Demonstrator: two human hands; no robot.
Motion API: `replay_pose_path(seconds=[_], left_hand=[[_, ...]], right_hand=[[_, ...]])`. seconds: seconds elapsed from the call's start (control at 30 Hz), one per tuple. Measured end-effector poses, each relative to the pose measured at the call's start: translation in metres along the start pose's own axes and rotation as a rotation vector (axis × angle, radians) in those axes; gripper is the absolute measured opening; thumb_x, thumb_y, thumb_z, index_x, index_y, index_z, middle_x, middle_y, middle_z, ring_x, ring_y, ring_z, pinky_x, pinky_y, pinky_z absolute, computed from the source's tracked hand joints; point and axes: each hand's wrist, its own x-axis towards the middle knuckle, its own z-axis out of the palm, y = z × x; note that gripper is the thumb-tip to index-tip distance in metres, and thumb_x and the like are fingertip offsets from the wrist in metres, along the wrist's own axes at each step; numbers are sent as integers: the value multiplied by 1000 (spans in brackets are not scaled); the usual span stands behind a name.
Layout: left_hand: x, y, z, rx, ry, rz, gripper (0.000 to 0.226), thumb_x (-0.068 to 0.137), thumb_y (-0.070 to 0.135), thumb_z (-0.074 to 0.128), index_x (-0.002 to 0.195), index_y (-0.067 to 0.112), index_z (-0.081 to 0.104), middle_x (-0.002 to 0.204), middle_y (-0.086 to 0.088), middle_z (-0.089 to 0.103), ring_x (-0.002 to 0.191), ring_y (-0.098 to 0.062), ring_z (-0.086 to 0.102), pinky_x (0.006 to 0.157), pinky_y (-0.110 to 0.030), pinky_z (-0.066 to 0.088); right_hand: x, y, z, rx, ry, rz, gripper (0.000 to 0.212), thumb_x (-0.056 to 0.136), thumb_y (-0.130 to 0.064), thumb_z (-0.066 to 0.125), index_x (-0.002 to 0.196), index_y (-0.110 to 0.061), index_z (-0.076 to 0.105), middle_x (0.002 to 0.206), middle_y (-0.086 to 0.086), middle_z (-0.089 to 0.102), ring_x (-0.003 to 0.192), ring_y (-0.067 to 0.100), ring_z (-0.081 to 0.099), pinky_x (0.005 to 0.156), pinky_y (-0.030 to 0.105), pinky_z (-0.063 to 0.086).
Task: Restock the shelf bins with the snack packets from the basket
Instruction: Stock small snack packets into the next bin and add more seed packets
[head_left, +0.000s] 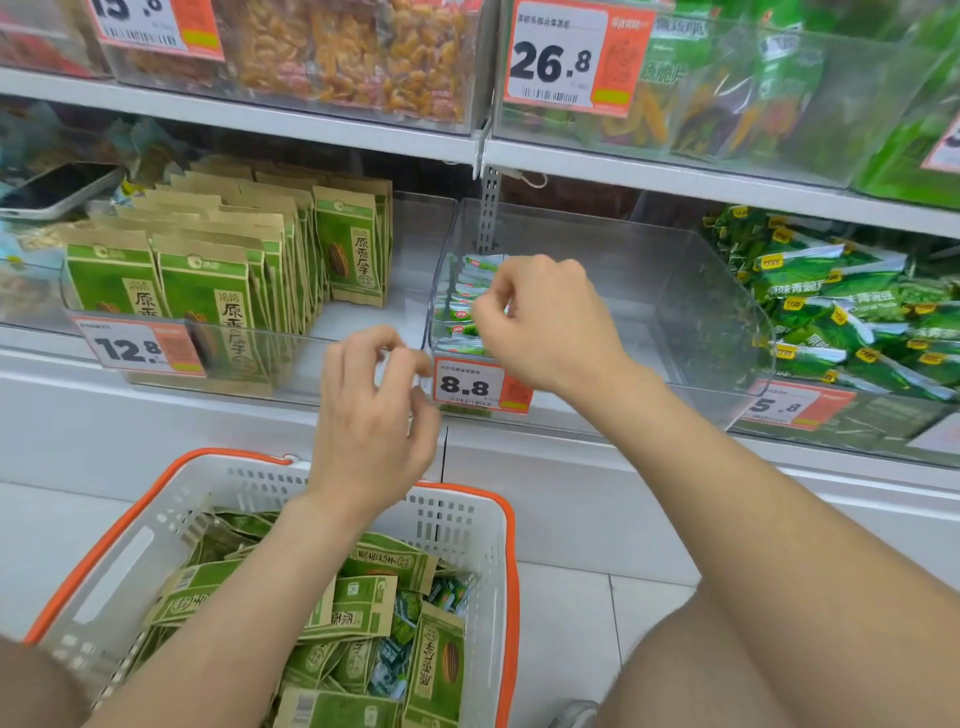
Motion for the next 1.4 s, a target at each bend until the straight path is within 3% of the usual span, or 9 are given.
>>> replay_pose_path(seconds=[0.1,0.23,0.47,0.6,0.73,0.87,1.0,1.13,1.4], left_hand=[[-24,-20,-3,20,-91,8,7,83,13,64,86,12,57,86,-7,56,78,-33,52,66,-42,39],[-75,-48,2,149,-740,-201,23,88,46,50,73,28,50,62,5,56,62,-28,60,52,-31,38],[-161,-60,16,357,-1384,-175,36,95,43,62,125,24,59,128,-4,60,120,-27,58,96,-44,52],[-201,-70,30,477,-1478,-246,65,96,34,69,152,23,37,166,-12,24,145,-43,36,113,-56,42],[-211,-78,35,479,-1463,-271,67,91,9,72,149,18,40,171,-18,-17,148,-45,30,113,-48,47],[-210,-84,41,525,-1459,-266,64,90,6,71,148,13,43,168,-20,16,147,-42,30,118,-47,41],[-204,-88,41,527,-1436,-277,67,89,4,74,147,15,44,170,-14,17,147,-39,33,115,-45,45],[-191,-91,35,558,-1361,-270,49,88,14,77,132,18,56,142,-8,52,133,-33,48,110,-44,45],[-150,-100,6,215,-1199,-362,25,94,15,73,85,33,58,85,11,65,75,-8,64,64,-24,49]], right_hand=[[-26,-30,3,46,-138,-203,27,74,-41,50,64,-17,59,59,0,62,64,25,61,59,37,54],[-64,-42,37,-185,-640,-382,23,82,-34,55,72,-15,62,65,4,60,66,28,60,55,34,52],[-97,-47,84,-409,-1184,-438,15,97,-22,54,93,-13,65,84,3,62,76,24,63,66,36,55],[-87,-44,90,-370,-1099,-440,29,100,-26,51,120,-14,67,111,8,66,96,28,69,75,39,60],[-81,-40,95,-402,-1100,-432,33,101,-28,50,127,-16,65,118,9,63,98,30,68,76,39,59],[-80,-36,102,-458,-1144,-432,34,100,-32,50,128,-18,64,118,8,65,100,29,68,83,43,61],[-78,-38,106,-475,-1164,-438,36,102,-31,48,133,-17,61,122,9,62,102,30,67,79,39,58],[-77,-40,107,-447,-1167,-438,36,104,-29,47,134,-17,60,126,10,59,105,31,66,76,38,56],[-62,-45,91,-399,-1095,-372,32,101,-25,48,119,-6,67,115,16,67,105,37,69,87,47,59]])
